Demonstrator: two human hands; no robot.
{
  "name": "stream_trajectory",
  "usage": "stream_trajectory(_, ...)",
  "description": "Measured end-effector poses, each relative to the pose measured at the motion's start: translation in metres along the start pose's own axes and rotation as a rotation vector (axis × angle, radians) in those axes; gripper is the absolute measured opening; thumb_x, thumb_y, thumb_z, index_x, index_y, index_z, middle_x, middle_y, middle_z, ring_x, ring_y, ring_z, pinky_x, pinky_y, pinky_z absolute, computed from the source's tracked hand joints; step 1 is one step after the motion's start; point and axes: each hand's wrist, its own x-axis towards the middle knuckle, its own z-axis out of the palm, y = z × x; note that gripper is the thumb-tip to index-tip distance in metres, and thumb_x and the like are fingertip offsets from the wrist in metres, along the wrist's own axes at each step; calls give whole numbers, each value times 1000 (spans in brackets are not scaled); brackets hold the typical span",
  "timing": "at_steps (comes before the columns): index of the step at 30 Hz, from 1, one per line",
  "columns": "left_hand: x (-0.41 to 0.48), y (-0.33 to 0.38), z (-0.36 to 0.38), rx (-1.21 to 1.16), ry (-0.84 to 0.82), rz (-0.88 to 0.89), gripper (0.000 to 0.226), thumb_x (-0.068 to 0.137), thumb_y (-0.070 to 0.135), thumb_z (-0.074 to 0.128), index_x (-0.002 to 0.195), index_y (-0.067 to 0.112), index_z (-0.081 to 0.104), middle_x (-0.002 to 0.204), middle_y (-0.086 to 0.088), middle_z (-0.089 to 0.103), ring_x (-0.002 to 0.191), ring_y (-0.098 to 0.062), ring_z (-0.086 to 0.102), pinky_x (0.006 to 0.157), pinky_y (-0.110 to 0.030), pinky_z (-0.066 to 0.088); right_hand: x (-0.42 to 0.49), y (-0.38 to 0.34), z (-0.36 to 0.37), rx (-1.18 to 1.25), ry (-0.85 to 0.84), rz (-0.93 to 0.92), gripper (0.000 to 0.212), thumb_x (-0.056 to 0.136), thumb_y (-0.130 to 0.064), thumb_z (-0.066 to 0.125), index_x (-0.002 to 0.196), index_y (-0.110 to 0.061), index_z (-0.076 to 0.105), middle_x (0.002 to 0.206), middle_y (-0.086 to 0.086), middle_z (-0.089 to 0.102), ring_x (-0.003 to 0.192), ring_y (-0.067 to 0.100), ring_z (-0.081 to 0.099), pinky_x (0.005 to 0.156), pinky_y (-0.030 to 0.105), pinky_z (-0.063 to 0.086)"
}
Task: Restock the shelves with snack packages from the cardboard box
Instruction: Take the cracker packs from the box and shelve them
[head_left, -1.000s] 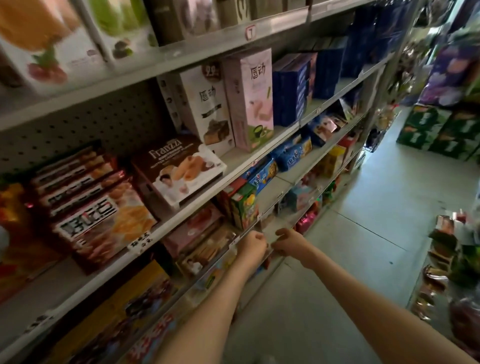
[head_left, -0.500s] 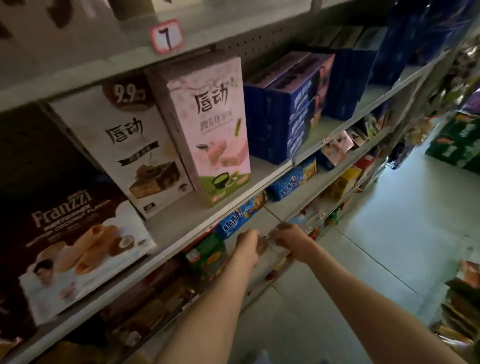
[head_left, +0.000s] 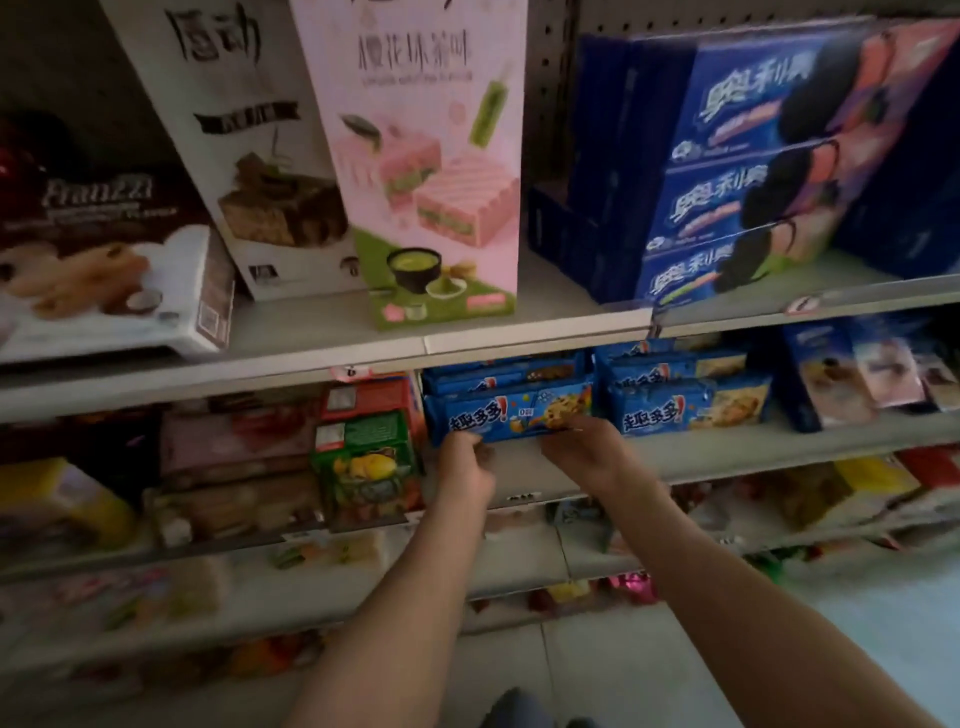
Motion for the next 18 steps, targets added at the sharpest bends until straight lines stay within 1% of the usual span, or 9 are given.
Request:
stream_trajectory(3,9,2,0,-31,-20,29,24,85,-11,37,87,8,52,79,-8,50,68,-21,49,60,-28,41,10,-4,-2,71,-78,-8,24,97,-8,37,92,4,57,71,19,71,64,28,69,59,29,56)
stream_trajectory(5,15,3,1,-45,-34,64,24,85,-11,38,90,8,52,81,-8,51,70,-21,50,62,-28,42,18,-6,-3,116,-136,-14,25,97,-10,35,97,5,55,86,23,68,76,33,68,77,34,55)
stream_trajectory(7,19,6,2,-55,-25,82,24,84,-10,39,90,8,52,84,-7,52,74,-21,51,64,-28,43,23,-8,-4,93,-140,4,24,97,-10,35,99,4,54,97,22,61,88,33,58,98,36,42)
stream_trajectory(8,18,7,2,-28,-15,90,23,84,-10,39,94,8,52,85,-7,52,75,-21,51,64,-29,43,23,-7,-5,67,-128,15,22,97,-10,36,96,3,53,95,19,58,86,30,55,101,35,38)
stream_trajectory(10,16,5,5,30,10,76,24,84,-8,41,99,7,49,86,-7,50,73,-21,50,60,-28,42,20,-7,-6,1,-109,31,15,94,-8,41,88,-1,53,84,14,51,75,23,49,84,29,41)
stream_trajectory(12,7,0,15,111,-11,50,19,86,-7,39,95,8,48,84,-7,48,71,-21,48,58,-28,40,15,-12,-10,-32,-78,49,15,93,-6,45,80,-4,53,70,9,42,64,18,40,66,27,35)
stream_trajectory(14,-8,-6,27,181,-22,21,16,88,-5,38,85,8,47,81,-9,46,68,-23,47,58,-30,39,8,-18,-19,-62,-22,62,21,91,-4,48,71,-4,50,59,6,37,59,16,34,62,26,34)
stream_trajectory(16,-24,-13,43,240,-34,-18,19,90,-5,36,79,8,44,78,-10,42,64,-23,44,57,-31,38,-1,-28,-32,-57,29,68,18,90,-6,51,72,-5,47,66,8,39,62,18,38,58,25,41)
stream_trajectory(18,-36,-26,57,302,-59,-65,19,91,-5,36,77,6,43,76,-12,42,63,-25,46,58,-34,42,-10,-39,-47,-44,96,69,10,90,-9,52,86,-2,47,79,9,38,68,19,41,57,25,45)
